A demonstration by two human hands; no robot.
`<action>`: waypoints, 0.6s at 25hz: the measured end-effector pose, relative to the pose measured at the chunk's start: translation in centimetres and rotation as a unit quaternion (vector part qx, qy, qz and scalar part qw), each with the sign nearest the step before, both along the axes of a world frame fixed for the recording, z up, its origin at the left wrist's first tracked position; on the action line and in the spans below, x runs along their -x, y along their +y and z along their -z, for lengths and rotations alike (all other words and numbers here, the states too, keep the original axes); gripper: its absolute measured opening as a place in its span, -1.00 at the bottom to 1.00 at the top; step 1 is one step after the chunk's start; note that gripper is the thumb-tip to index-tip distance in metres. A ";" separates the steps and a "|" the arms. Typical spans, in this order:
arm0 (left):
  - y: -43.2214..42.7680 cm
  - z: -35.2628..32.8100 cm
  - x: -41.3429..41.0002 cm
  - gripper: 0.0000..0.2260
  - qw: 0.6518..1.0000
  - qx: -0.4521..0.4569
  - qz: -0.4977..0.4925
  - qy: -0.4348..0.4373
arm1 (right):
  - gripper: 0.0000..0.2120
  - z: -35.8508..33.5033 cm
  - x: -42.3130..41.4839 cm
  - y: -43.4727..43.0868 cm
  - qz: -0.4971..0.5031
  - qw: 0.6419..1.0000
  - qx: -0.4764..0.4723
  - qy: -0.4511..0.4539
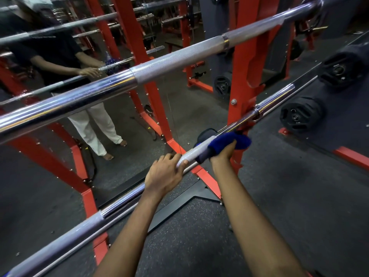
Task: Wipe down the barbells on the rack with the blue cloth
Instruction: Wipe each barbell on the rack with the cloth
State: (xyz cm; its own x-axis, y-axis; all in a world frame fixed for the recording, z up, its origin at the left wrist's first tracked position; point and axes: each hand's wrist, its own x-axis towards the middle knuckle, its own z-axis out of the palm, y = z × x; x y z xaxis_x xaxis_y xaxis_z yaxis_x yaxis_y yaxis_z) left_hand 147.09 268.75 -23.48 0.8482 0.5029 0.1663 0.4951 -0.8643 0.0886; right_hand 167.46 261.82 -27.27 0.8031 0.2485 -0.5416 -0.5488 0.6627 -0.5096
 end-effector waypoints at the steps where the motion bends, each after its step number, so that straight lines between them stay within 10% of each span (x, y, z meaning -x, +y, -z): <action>1: 0.0 0.0 -0.1 -0.65 1.000 0.002 -0.001 -0.001 | -0.74 1.8 -0.3 -0.1 -0.035 0.999 -0.015 -0.006; 3: 0.0 -0.1 -0.1 -0.65 1.000 0.004 0.001 -0.003 | -0.87 10.7 -1.0 2.5 -0.179 0.979 -0.094 -0.040; 5: 0.1 -0.1 -0.1 -0.65 1.000 0.001 0.005 -0.011 | -0.47 17.1 -1.6 4.5 -0.272 0.955 -0.079 -0.086; 10: 0.0 0.0 0.0 -0.62 1.000 -0.004 -0.001 -0.012 | -0.71 1.4 2.4 -3.0 -0.219 0.973 -0.039 -0.065; 12: -0.2 -0.1 0.0 -0.61 1.000 -0.003 -0.003 -0.018 | -0.67 -0.1 2.0 -4.6 -0.138 0.962 0.172 -0.160; 15: -0.3 -0.1 0.1 -0.57 0.999 -0.007 0.023 -0.023 | -0.50 -1.2 1.0 -7.4 -0.052 0.835 0.407 -0.367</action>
State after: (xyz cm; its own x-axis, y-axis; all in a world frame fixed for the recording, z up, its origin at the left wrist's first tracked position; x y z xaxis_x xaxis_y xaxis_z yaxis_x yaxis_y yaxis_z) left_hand 146.97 268.47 -23.39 0.8620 0.4603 0.2122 0.4501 -0.8877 0.0973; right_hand 166.48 254.42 -26.05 0.9899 0.1272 0.0625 0.0752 -0.0979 -0.9923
